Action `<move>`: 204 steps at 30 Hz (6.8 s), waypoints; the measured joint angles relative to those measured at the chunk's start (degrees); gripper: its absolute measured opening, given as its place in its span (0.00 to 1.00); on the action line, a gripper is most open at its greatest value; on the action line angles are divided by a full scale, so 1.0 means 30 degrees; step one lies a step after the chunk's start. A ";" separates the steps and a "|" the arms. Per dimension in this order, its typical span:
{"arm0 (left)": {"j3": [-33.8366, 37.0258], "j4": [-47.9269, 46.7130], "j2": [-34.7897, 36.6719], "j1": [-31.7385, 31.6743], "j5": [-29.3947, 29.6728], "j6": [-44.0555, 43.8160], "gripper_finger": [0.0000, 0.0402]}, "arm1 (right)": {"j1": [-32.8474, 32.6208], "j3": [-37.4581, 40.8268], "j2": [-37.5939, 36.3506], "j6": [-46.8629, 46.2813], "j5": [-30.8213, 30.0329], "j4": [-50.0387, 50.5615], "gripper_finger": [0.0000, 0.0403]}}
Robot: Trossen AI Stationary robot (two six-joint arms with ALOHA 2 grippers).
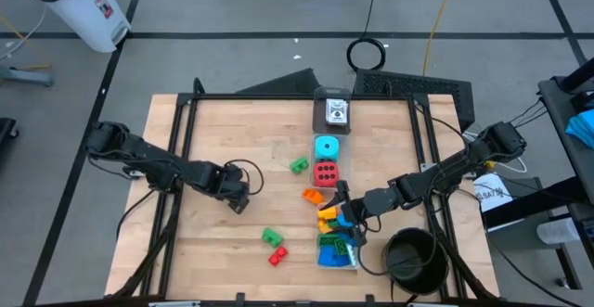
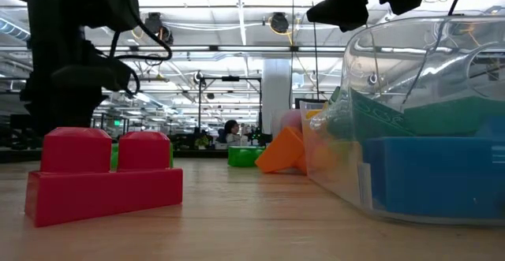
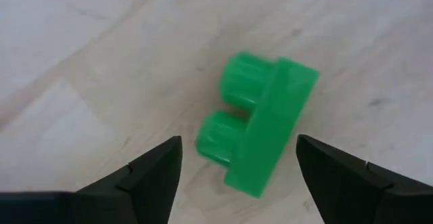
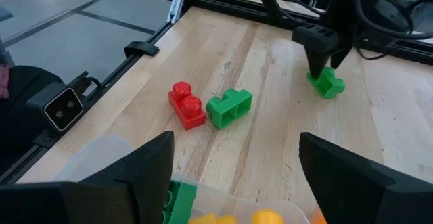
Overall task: Pick & Place Toys
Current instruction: Put the green 2 stud game piece into the bottom transparent bin
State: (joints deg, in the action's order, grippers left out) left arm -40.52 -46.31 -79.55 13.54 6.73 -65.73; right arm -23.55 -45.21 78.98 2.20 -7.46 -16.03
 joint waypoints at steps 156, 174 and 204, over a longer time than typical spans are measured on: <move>-0.0191 1.8164 -0.5335 0.5393 0.0533 1.6756 0.61 | -0.1763 -0.2025 0.0080 -0.4476 0.3508 0.5850 0.66; -0.0221 1.8790 -0.6770 0.5302 0.1398 1.6229 0.43 | -0.1756 -0.2025 0.0080 -0.4430 0.3423 0.5849 0.65; -0.0210 2.7908 -0.3745 0.3739 0.6262 2.1507 0.43 | 0.1703 0.1574 0.2530 -0.0934 -0.1744 -1.0461 0.65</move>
State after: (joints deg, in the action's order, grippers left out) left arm -41.15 37.41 -90.78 24.75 25.52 -1.21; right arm -18.44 -40.49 86.57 -0.61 -12.70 -47.41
